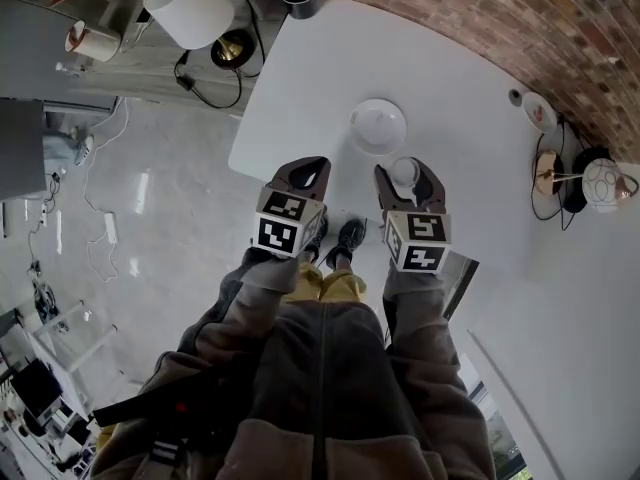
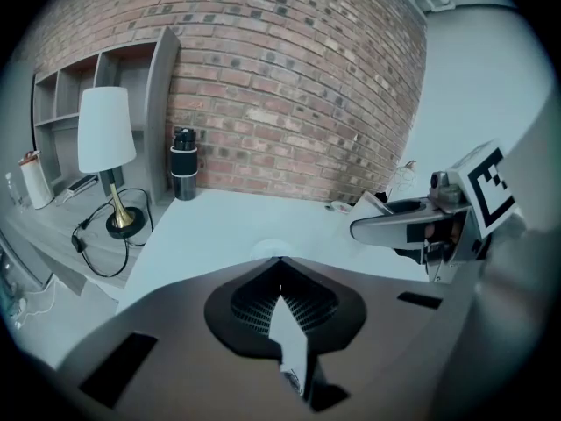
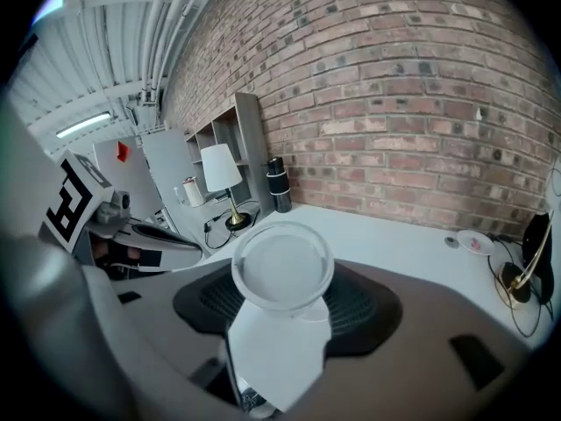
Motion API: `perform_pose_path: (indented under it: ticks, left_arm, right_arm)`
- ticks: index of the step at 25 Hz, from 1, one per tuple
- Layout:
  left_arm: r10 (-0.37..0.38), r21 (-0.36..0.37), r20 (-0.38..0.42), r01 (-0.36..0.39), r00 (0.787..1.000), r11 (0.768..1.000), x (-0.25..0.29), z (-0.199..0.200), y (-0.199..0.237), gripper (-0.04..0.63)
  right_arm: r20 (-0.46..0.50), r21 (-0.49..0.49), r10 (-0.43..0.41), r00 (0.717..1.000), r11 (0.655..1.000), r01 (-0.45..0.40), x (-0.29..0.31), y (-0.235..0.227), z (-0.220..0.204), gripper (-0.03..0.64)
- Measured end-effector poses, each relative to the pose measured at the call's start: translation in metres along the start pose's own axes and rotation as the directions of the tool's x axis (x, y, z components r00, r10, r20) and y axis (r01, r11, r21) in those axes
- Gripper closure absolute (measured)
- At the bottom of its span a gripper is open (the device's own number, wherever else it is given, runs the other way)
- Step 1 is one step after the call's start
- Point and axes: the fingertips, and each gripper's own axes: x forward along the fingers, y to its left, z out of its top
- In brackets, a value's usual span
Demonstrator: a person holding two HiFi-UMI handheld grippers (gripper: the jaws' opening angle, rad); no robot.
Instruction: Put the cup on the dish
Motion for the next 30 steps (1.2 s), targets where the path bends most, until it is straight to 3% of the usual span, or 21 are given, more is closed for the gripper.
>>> perform_pose_path:
  ticks: [16,30]
  left_arm:
    - [-0.010,-0.075,-0.108,0.002,0.994,0.997,0.039,-0.051,0.023,0.591]
    - [-0.002,-0.099,-0.152,-0.013,0.988,0.995,0.053,-0.071,0.039,0.591]
  right_arm:
    - [-0.100,-0.018,0.043,0.994,0.999,-0.045,0.077,-0.004,-0.043,0.353]
    - [-0.155,-0.033,0.034,0.987,0.999,-0.040,0.126,-0.023,-0.066,0.352]
